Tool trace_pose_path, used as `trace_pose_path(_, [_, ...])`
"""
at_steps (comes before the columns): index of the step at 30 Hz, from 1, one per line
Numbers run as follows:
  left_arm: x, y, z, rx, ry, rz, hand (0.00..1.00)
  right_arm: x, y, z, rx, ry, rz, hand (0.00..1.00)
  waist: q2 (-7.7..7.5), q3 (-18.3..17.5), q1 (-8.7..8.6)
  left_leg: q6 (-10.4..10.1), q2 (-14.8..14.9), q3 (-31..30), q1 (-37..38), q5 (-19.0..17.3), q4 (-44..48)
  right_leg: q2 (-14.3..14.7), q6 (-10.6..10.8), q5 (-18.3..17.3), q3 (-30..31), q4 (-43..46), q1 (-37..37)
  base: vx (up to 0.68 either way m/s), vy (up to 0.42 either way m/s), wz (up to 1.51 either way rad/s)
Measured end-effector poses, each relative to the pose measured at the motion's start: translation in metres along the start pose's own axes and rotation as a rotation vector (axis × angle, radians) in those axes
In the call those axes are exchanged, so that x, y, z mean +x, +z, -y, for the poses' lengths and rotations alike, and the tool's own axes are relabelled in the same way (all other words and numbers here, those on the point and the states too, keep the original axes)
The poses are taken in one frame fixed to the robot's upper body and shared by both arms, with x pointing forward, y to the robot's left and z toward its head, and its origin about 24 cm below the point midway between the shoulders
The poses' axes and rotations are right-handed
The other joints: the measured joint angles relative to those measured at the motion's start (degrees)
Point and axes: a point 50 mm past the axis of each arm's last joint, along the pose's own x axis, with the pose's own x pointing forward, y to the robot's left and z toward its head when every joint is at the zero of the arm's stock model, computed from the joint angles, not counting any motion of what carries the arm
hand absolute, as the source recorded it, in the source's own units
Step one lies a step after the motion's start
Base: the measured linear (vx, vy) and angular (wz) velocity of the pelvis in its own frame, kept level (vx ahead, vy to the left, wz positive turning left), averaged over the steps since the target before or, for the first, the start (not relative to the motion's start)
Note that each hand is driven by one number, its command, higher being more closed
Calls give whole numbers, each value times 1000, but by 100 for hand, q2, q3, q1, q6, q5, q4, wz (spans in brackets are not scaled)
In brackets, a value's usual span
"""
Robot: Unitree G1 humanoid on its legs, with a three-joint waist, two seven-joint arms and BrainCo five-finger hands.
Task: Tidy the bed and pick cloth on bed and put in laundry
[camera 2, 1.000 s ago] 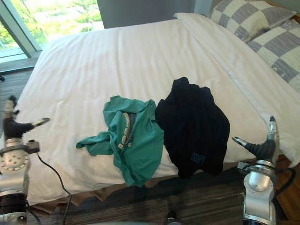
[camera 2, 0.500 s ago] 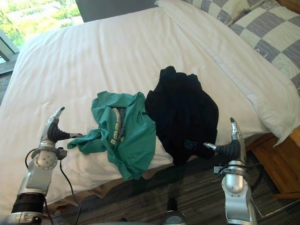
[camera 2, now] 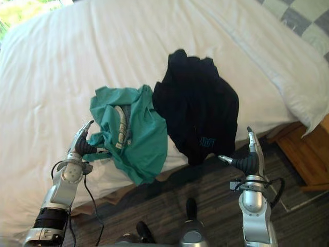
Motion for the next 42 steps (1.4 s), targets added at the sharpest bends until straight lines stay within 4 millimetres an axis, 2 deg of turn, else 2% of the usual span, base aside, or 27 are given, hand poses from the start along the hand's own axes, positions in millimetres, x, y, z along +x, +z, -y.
trace_pose_path(5, [12,16,-8,-6,37,46,0,14,16,-3,19,-7,70,0,-17,206,-19,13,-14,173,-284,7,91,-9,-5,118,205,2,-364,-78,-37,-17])
trace_pose_path(10, [23,36,-11,32,71,113,0,28,37,-3,50,-27,163,0,-63,591,19,29,43,368,-686,-2,322,-10,4,120,397,369,-961,-61,-33,-17])
trace_pose_path(11, [27,41,-12,43,80,126,100,28,49,-3,64,-32,211,0,-82,762,14,37,83,398,-739,-7,411,-15,-17,49,419,552,-1077,-92,-38,-12])
trace_pose_path(13, [32,46,-10,73,87,128,100,26,66,-4,89,-30,286,0,-106,790,34,87,162,536,-986,-58,545,-30,4,-41,490,827,-1445,-88,-24,-11])
trace_pose_path(15, [38,49,-13,94,124,131,100,27,85,-6,120,-30,367,0,-202,863,118,85,280,716,-1155,-179,816,3,-9,-74,587,1026,-1684,-55,-21,-23])
trace_pose_path(21, [37,45,-21,292,22,212,100,29,117,2,206,-61,506,0,-205,857,202,56,601,999,-1308,-646,1512,47,-13,-240,624,1288,-1802,-38,-19,-15])
trace_pose_path(24, [30,50,-26,388,-59,314,100,30,132,5,190,-47,592,0,-200,833,201,72,648,1110,-1483,-720,1742,-34,3,-290,563,1466,-1997,22,15,8])
trace_pose_path(26, [20,49,-23,376,-128,364,100,34,139,9,157,-43,638,0,-199,831,212,93,661,1170,-1545,-707,1797,-73,9,-295,483,1506,-2052,53,14,16])
trace_pose_path(29, [-9,35,-16,289,-281,399,100,46,148,18,89,-52,698,0,-186,806,208,111,660,1132,-1565,-693,1782,-139,65,-352,224,1653,-2082,56,5,17])
trace_pose_path(32, [-43,18,1,139,-497,377,100,65,140,22,-7,-40,665,0,-190,684,325,128,623,1094,-1566,-655,1720,-200,41,-428,37,1752,-2083,59,10,20])
trace_pose_path(34, [-65,2,16,52,-636,315,100,76,137,25,-53,-33,647,0,-196,676,343,150,524,1032,-1584,-576,1604,-295,64,-517,-76,1811,-2084,39,15,35])
trace_pose_path(36, [-105,-24,36,-204,-817,119,100,95,130,31,-129,-24,597,0,-196,676,367,161,464,923,-1659,-553,1518,-355,49,-567,-193,1815,-2099,33,11,33])
trace_pose_path(37, [-117,-28,40,-258,-868,78,100,101,126,32,-154,-19,571,0,-196,676,370,167,451,891,-1675,-546,1489,-367,45,-570,-242,1813,-2101,32,9,30])
trace_pose_path(39, [-157,-26,44,-611,-1048,-56,100,122,103,43,-247,-20,437,0,-197,677,475,181,348,792,-1694,-449,1301,-423,40,-572,-314,1812,-2101,21,25,31])
trace_pose_path(42, [-171,-10,32,-909,-1120,-72,100,139,87,54,-280,-42,327,0,-192,679,519,220,198,770,-1766,-279,1126,-552,41,-572,-392,1811,-2150,-7,28,26])
